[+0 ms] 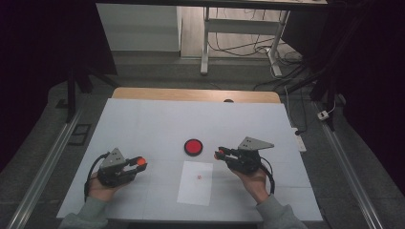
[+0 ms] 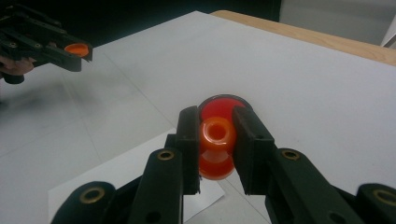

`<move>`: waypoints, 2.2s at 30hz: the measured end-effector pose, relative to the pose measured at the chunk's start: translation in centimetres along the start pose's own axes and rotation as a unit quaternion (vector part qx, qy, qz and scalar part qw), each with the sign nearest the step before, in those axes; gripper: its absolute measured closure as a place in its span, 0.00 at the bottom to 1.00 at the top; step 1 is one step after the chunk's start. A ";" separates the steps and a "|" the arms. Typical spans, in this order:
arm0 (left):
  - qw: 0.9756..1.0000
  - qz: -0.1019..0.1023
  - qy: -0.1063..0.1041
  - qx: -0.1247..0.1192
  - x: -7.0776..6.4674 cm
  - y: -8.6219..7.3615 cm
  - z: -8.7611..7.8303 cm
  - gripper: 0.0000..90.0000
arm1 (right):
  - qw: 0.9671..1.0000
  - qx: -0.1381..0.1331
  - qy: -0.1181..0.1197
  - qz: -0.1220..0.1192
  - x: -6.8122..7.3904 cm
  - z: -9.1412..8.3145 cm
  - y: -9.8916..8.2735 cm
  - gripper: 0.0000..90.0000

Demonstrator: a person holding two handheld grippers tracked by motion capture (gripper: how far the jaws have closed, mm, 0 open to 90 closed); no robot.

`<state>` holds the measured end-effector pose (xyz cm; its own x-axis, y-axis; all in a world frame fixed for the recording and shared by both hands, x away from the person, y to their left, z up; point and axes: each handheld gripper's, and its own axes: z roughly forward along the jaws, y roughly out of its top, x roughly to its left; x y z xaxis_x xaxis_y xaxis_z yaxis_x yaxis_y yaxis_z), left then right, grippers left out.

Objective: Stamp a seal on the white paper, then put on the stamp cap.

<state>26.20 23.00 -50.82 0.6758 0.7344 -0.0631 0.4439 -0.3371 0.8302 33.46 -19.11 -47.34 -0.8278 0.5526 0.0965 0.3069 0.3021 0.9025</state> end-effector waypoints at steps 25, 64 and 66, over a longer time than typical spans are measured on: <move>0.999 0.030 -0.021 0.009 -2.1 1.5 1.9 0.71 | 1.000 -0.011 0.008 0.009 0.2 0.0 0.2 0.80; 0.993 0.088 -0.073 0.030 -6.3 5.1 7.7 0.71 | 0.999 -0.013 0.029 0.007 1.0 0.7 0.6 0.80; 0.993 0.089 -0.077 0.030 -6.5 5.3 8.0 0.71 | 0.999 -0.013 0.030 0.006 1.0 0.8 0.6 0.80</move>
<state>28.86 11.75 -50.42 0.8267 0.5626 -0.0056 0.3399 -0.4914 0.8019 33.21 -17.79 -47.03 -0.8508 0.5085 0.1326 0.3059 0.2742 0.9117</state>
